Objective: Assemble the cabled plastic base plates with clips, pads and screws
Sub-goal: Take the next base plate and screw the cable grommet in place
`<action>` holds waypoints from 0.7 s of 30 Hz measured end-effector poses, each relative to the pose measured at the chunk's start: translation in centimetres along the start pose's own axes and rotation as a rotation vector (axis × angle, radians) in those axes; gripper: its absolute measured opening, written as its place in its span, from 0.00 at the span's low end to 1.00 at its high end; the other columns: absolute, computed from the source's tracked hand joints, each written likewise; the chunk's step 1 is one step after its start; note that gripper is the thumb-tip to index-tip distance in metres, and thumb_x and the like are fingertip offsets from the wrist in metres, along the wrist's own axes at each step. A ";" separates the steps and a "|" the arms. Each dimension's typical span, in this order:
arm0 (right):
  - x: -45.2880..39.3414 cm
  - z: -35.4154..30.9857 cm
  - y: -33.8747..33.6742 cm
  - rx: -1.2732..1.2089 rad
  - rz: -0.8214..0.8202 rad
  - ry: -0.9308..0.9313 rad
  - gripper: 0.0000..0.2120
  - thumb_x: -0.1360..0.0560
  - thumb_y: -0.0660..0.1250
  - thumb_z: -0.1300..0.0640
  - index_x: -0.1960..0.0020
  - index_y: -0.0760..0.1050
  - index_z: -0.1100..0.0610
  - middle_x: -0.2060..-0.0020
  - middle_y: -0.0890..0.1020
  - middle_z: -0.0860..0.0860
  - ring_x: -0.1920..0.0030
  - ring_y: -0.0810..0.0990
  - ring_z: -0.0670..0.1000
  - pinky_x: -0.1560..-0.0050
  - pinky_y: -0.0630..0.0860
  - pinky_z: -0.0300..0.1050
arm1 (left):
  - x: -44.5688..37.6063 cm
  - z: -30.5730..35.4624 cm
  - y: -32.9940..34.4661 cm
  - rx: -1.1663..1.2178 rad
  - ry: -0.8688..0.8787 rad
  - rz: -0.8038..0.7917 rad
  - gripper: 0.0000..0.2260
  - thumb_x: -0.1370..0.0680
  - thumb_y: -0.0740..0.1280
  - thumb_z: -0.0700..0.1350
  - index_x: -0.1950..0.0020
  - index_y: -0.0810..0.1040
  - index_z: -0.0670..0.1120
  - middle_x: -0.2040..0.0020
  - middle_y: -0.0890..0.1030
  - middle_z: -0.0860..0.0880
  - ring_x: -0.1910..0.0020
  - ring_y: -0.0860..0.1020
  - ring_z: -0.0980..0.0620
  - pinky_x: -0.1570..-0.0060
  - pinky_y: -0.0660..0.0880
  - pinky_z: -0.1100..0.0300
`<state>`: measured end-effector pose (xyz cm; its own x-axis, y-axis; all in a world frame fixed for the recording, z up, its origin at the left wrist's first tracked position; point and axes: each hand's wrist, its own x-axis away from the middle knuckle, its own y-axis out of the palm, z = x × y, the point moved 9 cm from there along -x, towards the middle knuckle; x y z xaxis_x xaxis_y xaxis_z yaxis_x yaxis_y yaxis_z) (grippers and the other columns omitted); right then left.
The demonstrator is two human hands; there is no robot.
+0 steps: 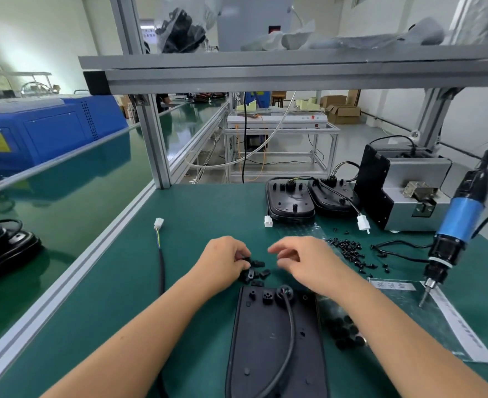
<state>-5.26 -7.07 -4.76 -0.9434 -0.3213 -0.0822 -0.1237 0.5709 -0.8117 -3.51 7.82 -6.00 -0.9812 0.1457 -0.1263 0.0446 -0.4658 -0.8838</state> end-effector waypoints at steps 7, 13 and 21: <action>-3.3 0.4 3.0 0.211 -0.128 -0.076 0.08 0.29 0.73 0.53 0.51 0.80 0.45 0.63 0.72 0.40 0.56 0.77 0.48 0.53 0.73 0.42 | 0.3 0.4 -1.0 0.139 -0.029 0.126 0.08 0.24 0.68 0.43 0.46 0.83 0.48 0.52 0.83 0.52 0.56 0.76 0.58 0.59 0.65 0.76; -2.5 -0.1 3.1 0.149 -0.153 -0.141 0.12 0.26 0.68 0.60 0.51 0.76 0.42 0.57 0.75 0.43 0.57 0.76 0.45 0.52 0.75 0.47 | 1.2 0.3 -0.3 0.133 -0.051 0.038 0.06 0.25 0.69 0.46 0.63 0.80 0.52 0.67 0.76 0.58 0.67 0.72 0.62 0.70 0.63 0.73; -2.2 -1.4 3.6 0.229 -0.257 -0.229 0.11 0.25 0.69 0.56 0.51 0.74 0.40 0.54 0.73 0.43 0.58 0.74 0.42 0.57 0.69 0.42 | 1.8 -1.1 -0.8 0.266 -0.125 0.061 0.08 0.24 0.68 0.43 0.63 0.78 0.53 0.64 0.78 0.56 0.64 0.74 0.61 0.65 0.67 0.69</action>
<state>-4.08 -3.31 -6.69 -0.7949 -0.6058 0.0346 -0.2502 0.2752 -0.9282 -5.09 9.36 -6.04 -0.9945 0.0090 -0.1044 0.0699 -0.6853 -0.7249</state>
